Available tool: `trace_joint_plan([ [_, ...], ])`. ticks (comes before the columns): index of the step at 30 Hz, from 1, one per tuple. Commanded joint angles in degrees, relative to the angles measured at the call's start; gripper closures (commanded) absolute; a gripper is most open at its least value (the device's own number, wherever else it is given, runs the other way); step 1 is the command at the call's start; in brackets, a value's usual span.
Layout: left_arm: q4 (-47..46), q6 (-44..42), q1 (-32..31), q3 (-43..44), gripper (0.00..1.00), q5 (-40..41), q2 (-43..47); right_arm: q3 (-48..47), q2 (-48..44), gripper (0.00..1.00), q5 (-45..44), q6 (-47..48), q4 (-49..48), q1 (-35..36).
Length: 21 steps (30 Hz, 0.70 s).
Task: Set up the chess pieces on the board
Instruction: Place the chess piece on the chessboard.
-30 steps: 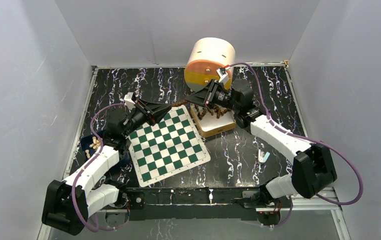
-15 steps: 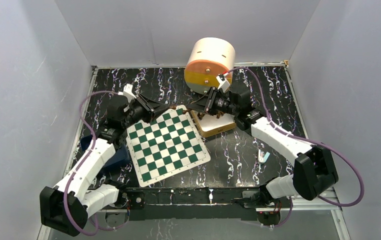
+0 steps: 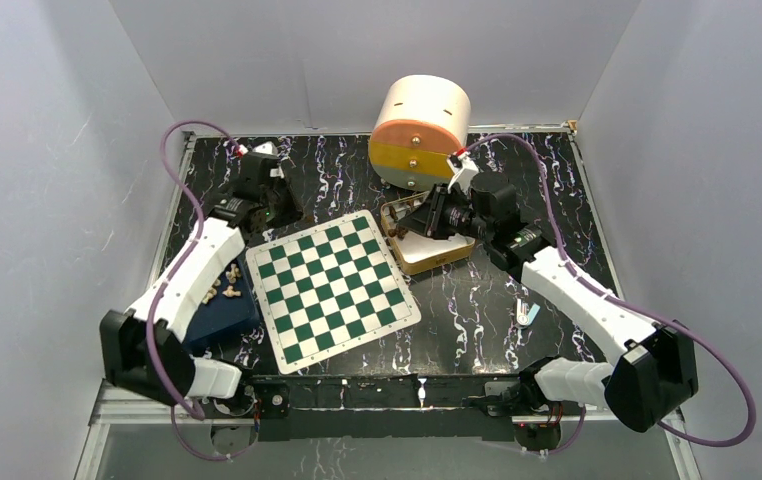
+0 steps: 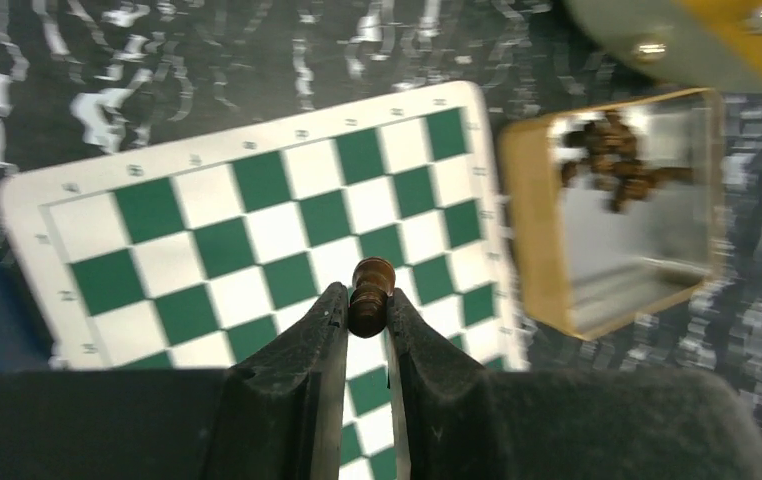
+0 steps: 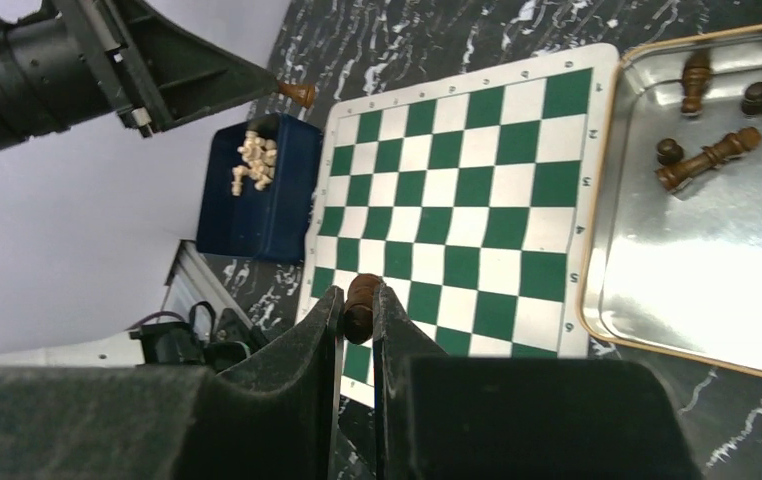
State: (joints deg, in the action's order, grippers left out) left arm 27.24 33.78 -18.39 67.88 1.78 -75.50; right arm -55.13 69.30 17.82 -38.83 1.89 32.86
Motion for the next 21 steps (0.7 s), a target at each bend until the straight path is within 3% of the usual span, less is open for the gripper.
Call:
trace_joint_plan([
  [1, 6.5, -9.6, -1.0, 3.5, 0.89, 12.2, -4.6, 0.3, -1.9, 0.95, -3.6, 5.3, 2.7, 0.2],
  [7, 5.7, -11.8, -2.4, 3.0, 0.89, 18.9, -9.3, 2.0, -3.4, 0.94, -4.8, 6.7, 2.8, 0.1],
  [21, -1.6, -11.1, -3.8, 2.0, 0.89, 16.2, -17.4, 3.8, -3.5, 0.93, -4.2, 7.4, 1.8, 0.1],
])
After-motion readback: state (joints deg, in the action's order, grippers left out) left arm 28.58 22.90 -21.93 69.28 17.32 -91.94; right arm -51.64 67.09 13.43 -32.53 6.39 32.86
